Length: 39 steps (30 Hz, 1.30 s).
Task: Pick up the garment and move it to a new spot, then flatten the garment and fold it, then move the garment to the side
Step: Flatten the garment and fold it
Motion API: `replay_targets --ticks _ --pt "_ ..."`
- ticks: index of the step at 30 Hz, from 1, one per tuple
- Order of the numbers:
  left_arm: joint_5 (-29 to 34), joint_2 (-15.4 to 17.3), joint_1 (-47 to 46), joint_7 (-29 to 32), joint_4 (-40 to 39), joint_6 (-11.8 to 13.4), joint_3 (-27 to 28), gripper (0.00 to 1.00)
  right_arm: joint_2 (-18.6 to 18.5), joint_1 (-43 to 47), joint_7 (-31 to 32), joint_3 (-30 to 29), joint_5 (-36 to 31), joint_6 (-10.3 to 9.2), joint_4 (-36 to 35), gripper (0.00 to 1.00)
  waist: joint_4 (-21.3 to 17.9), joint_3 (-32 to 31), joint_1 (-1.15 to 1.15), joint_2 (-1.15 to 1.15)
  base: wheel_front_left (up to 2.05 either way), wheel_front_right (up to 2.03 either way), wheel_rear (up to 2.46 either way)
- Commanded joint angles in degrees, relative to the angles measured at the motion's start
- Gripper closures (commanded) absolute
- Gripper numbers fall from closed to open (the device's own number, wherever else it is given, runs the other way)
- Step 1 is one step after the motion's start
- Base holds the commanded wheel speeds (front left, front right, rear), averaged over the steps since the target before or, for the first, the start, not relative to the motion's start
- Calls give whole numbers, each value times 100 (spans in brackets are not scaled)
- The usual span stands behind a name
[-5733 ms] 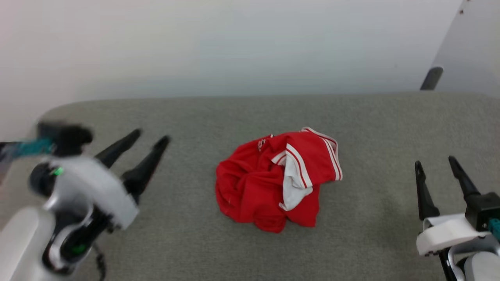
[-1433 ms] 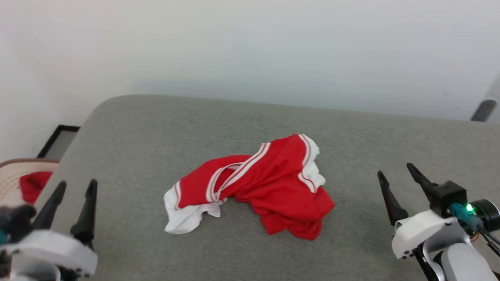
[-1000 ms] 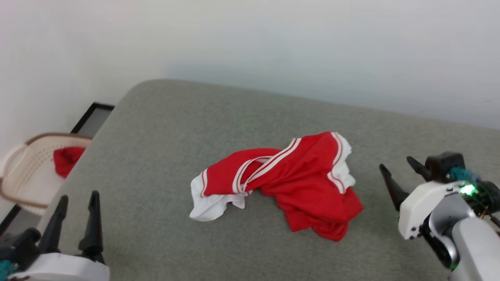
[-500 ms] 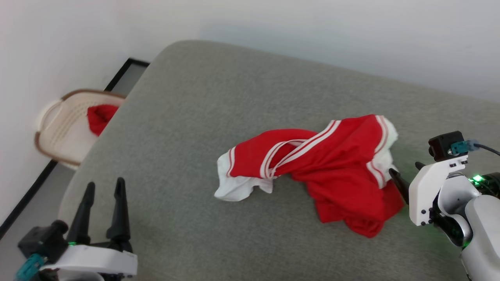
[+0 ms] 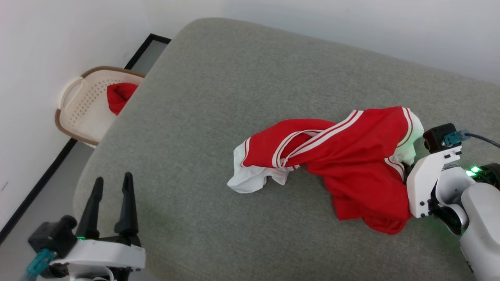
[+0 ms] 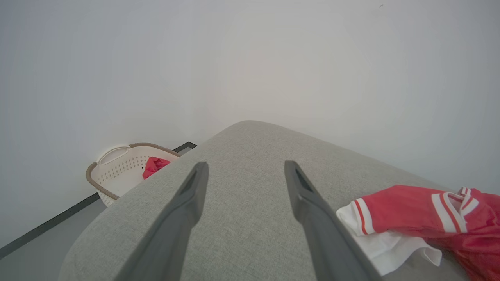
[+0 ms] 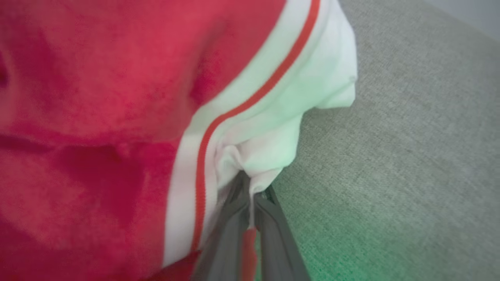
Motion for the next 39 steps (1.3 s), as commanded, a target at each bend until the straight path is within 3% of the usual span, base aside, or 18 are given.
replay_targets --ticks 1,11,24,37,38,39 --pt "56 -27 18 -6 8 -37 40 0 -83 -9 -17 41 56 -10 106 100 -77 -35 0 0 0 0 0" --pt "167 -22 203 -6 -59 -103 294 0 -425 -145 -73 29 403 -9 -102 100 -570 -272 0 0 0 0 0" --pt "180 185 630 -6 -160 -127 412 0 -810 888 247 -511 631 -9 -873 100 -1303 -727 0 0 0 0 0" --pt "97 291 829 78 -231 -106 354 0 -482 2347 547 -1466 299 -9 -1618 100 -1745 -849 0 0 0 0 0" --pt "97 296 831 84 -240 -106 334 0 -453 2361 526 -1492 231 -9 -1630 75 -1767 -846 0 0 0 0 0" --pt "90 305 834 88 -246 -103 336 0 -393 2367 513 -1487 174 -9 -1646 62 -1796 -846 0 0 0 0 0"
